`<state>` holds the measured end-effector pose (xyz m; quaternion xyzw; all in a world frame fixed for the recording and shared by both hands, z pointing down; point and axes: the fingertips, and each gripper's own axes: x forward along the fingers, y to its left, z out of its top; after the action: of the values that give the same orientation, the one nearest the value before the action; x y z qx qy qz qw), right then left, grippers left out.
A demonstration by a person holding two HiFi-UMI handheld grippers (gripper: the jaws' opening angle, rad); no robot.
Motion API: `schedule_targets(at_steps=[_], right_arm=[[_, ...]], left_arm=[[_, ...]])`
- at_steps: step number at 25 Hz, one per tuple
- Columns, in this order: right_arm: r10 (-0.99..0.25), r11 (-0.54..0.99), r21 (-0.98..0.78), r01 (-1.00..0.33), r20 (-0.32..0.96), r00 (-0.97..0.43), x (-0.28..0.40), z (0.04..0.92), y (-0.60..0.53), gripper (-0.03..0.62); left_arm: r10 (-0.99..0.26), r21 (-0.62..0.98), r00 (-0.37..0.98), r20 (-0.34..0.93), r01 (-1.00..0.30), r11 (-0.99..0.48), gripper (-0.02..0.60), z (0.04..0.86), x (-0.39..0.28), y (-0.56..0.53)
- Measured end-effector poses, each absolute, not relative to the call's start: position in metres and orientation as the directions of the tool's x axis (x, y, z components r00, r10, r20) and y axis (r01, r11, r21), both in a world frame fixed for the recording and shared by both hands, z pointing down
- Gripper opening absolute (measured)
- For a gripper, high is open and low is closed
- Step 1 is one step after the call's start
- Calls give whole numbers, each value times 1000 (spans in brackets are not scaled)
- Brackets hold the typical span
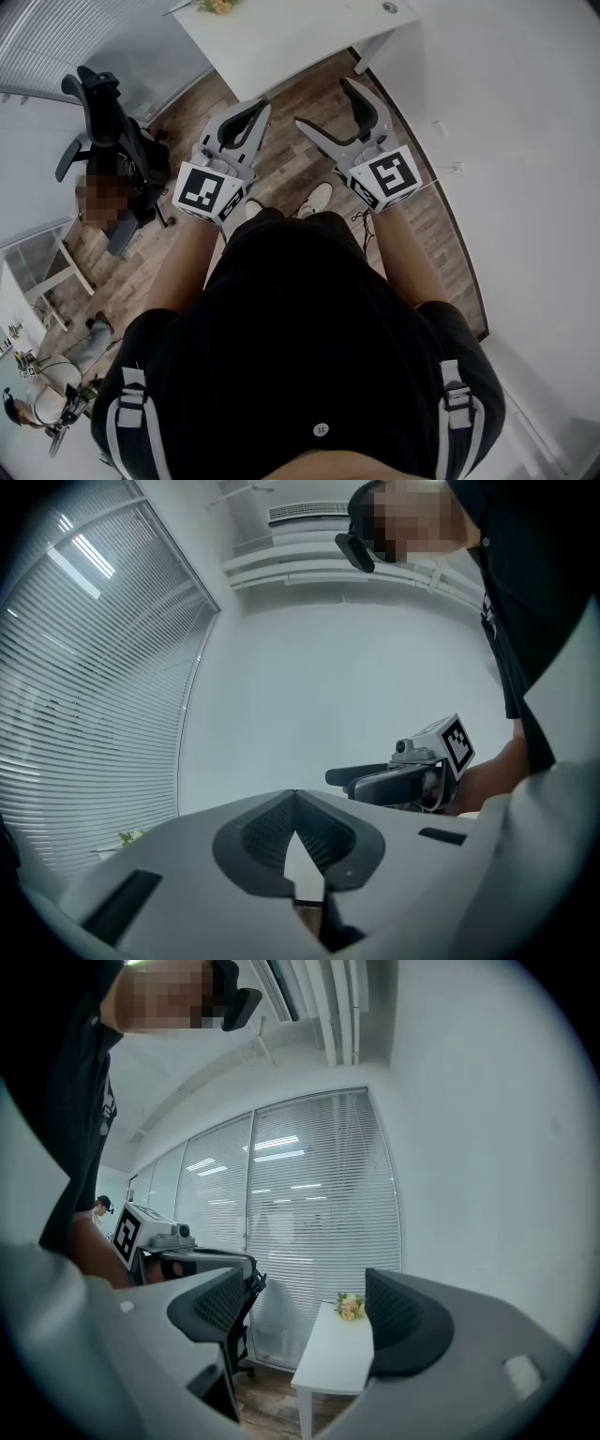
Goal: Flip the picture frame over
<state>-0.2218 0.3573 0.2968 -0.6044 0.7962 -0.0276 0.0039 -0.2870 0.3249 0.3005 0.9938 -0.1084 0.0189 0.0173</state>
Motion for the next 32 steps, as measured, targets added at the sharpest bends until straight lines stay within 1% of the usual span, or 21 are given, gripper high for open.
schedule_targets(at_steps=[8, 17, 24, 32], right_arm=[[-958, 281, -63, -958, 33, -283, -176, 303, 363, 405], [-943, 327, -91, -941, 25, -331, -114, 311, 365, 403], [-940, 336, -89, -938, 31, -340, -83, 309, 356, 403], [-937, 340, -82, -937, 58, -345, -64, 318, 316, 403]], left_arm=[[-226, 22, 972, 60, -227, -974, 2, 304, -240, 331], [-276, 2, 958, 75, -277, -961, 2, 309, -181, 337], [-299, -11, 950, 94, -299, -954, 2, 308, -158, 330], [-308, 3, 948, 84, -309, -951, 2, 318, -134, 286]])
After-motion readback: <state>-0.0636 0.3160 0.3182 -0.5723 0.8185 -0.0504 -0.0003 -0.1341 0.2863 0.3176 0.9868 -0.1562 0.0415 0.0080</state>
